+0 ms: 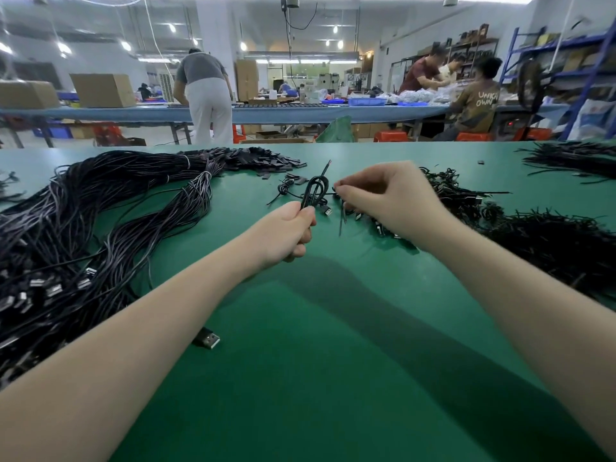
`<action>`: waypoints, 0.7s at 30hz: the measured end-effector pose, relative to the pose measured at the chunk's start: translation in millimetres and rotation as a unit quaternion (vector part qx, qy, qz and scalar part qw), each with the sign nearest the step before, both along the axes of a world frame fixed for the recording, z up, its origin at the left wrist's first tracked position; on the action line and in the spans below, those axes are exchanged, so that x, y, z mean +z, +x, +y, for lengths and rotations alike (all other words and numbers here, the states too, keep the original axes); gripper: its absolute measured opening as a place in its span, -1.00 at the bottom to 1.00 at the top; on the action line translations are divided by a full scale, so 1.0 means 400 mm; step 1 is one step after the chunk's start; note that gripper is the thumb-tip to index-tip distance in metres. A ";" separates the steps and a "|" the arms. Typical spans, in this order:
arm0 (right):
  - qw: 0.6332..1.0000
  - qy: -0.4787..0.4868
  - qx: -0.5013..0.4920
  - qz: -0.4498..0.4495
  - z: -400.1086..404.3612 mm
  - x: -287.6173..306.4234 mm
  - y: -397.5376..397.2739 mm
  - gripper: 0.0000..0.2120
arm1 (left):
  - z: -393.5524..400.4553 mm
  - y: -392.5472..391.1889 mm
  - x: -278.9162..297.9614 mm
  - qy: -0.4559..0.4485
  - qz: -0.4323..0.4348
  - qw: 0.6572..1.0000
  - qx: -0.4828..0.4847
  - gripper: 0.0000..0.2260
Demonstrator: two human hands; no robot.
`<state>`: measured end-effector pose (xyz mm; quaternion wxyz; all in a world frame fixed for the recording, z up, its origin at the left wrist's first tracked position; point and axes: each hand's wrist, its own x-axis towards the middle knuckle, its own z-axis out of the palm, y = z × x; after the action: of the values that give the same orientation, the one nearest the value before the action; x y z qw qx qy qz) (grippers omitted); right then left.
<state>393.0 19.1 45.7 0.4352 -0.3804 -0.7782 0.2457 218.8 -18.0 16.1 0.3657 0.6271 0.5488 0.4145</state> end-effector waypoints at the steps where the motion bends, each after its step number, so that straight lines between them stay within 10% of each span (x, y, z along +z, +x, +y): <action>1: 1.000 0.014 0.016 0.021 -0.010 -0.010 -0.016 -0.90 | -0.002 0.001 -0.001 0.005 0.014 1.000 -0.004 -0.78; 12: 0.998 0.012 0.050 0.042 -0.016 -0.036 -0.037 -0.91 | -0.005 0.006 -0.021 0.083 0.313 0.946 -0.002 -0.78; 21: 0.978 0.134 0.023 -0.155 -0.021 -0.010 -0.017 -0.94 | -0.009 0.012 -0.036 0.108 0.452 0.885 -0.002 -0.77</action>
<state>386.3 10.7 41.5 0.3505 -0.3343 -0.8705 0.0868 223.7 -21.5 1.5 0.0085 0.7830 0.6054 0.1424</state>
